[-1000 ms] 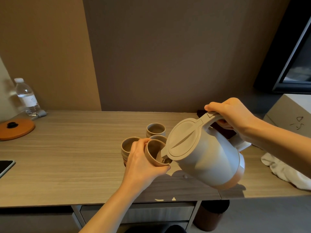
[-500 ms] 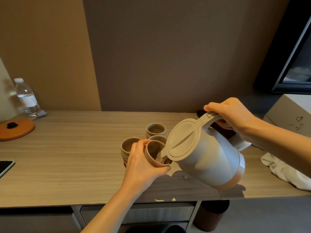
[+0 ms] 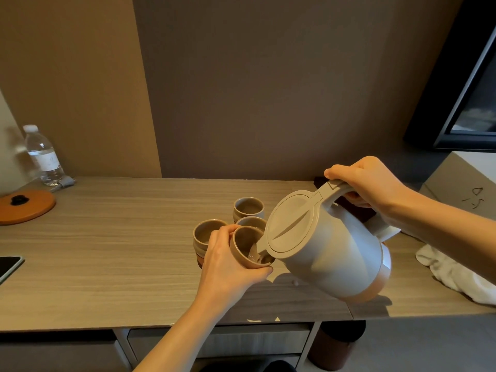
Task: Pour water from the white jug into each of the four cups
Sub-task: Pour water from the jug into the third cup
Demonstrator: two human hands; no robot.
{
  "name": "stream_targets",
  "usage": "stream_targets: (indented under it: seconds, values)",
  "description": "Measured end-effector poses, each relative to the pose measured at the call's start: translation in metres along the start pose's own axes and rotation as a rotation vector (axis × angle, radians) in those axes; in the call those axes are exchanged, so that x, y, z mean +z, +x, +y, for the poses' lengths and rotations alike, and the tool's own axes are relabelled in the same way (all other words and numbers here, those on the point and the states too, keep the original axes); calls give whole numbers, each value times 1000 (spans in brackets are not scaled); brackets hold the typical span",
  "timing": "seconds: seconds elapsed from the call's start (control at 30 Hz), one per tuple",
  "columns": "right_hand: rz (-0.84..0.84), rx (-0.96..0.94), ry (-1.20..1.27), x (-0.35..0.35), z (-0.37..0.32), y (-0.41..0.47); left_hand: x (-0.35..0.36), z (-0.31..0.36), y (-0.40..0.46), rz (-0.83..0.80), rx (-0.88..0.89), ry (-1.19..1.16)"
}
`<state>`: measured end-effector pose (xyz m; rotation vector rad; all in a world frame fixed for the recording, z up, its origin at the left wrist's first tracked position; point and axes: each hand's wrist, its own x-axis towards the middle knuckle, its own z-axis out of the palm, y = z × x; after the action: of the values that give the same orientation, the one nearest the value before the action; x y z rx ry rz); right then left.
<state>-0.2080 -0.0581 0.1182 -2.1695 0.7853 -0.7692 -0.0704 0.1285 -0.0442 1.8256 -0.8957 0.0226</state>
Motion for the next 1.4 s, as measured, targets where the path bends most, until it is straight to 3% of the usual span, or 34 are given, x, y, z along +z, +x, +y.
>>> stream_targets:
  seconds: [1.4]
  values:
    - [-19, -95, -110, 4, -13, 2, 2, -4, -1, -4, -51, -47]
